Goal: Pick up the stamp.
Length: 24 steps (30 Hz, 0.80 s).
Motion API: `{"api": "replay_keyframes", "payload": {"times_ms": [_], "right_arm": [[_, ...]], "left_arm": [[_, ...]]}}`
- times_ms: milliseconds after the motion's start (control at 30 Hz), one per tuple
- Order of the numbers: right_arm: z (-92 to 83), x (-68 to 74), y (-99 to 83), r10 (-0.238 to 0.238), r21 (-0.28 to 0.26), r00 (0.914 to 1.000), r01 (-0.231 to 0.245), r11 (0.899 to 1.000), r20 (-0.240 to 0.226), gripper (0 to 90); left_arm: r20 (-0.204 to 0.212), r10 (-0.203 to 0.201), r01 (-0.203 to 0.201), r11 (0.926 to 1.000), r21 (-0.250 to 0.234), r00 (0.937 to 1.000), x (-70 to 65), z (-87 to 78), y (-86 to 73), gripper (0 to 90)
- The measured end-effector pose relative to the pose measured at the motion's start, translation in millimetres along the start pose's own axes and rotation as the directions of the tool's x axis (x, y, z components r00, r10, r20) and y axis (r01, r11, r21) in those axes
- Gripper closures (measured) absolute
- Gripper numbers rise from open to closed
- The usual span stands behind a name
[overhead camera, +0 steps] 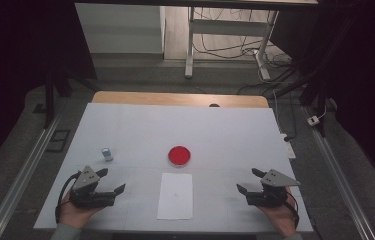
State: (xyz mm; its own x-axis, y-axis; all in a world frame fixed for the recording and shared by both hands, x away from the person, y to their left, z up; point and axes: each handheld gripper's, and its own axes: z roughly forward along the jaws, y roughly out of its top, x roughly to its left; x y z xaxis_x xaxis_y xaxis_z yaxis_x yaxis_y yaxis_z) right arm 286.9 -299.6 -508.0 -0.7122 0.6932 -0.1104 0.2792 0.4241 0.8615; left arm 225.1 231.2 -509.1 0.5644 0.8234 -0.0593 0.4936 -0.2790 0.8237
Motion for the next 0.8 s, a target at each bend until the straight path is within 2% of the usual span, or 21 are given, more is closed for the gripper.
{"api": "replay_keyframes", "payload": {"times_ms": [200, 567, 800], "right_arm": [[-3.0, 1.9, 0.8, -0.02, -0.011, 0.9998, 0.02, 1.0, 0.01, 21.8], [-1.6, 4.0, -0.1, -0.032, -0.003, 0.9993, 0.032, 0.999, 0.019, 22.8], [-1.9, 3.8, -0.7, -0.032, 0.001, 0.999, 0.032, 0.999, 0.031, 23.1]], "left_arm": [[-0.002, 0.025, -0.025, 0.9997, 0.002, 0.9997, -2.6, 1.1, 0.1, 19.4], [-0.004, 0.019, -0.019, 0.9998, 0.006, 0.9998, -1.7, 2.0, 0.2, 18.4], [-0.01, 0.031, -0.031, 0.9994, 0.013, 0.9995, -1.6, 2.0, 1.0, 18.4]]}}
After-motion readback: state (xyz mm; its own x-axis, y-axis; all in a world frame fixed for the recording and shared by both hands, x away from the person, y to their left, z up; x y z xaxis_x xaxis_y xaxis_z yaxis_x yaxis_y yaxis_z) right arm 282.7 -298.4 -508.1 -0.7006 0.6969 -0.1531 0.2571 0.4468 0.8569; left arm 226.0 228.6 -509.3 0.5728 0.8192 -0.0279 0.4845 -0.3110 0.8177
